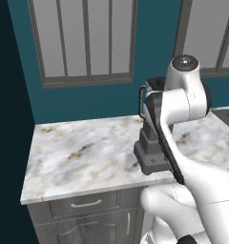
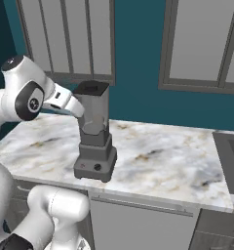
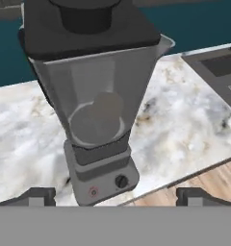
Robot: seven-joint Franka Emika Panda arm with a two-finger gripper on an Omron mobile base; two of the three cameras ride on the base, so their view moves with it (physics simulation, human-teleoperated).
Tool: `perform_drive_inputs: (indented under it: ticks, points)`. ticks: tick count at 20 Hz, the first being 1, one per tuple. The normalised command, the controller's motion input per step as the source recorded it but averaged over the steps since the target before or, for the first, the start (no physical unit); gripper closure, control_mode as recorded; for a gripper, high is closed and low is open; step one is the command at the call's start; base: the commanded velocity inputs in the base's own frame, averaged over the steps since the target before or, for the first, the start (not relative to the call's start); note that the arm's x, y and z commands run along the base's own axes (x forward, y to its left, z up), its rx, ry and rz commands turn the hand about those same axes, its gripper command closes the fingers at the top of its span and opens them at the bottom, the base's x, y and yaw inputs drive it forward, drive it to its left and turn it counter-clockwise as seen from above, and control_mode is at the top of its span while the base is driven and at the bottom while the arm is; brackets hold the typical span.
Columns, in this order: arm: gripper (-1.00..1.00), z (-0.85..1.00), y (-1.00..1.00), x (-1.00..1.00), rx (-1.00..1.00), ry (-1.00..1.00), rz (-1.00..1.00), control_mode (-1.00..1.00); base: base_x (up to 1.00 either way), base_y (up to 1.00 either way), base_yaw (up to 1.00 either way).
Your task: Open the blender lid, put the tangerine in the blender, close the lid, and start the blender.
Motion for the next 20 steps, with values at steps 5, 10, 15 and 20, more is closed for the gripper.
perform_drive_inputs:
  ticks: [5,10,15,20]
  points:
    - [-1.0,-0.82,0.36,-0.01,-0.31,0.27,-0.26,-1.0,0.0,0.0,0.0]
    - [-1.0,-0.49,-0.02,0.37,-0.1,0.41,-0.13,-1.0,0.0,0.0,0.0]
    - [-1.0,-0.54,-0.01,0.35,-0.04,0.29,-0.07,-1.0,0.0,0.0,0.0]
    - [-1.0,-0.68,-0.01,0.13,-0.07,0.07,-0.01,-1.0,0.0,0.0,0.0]
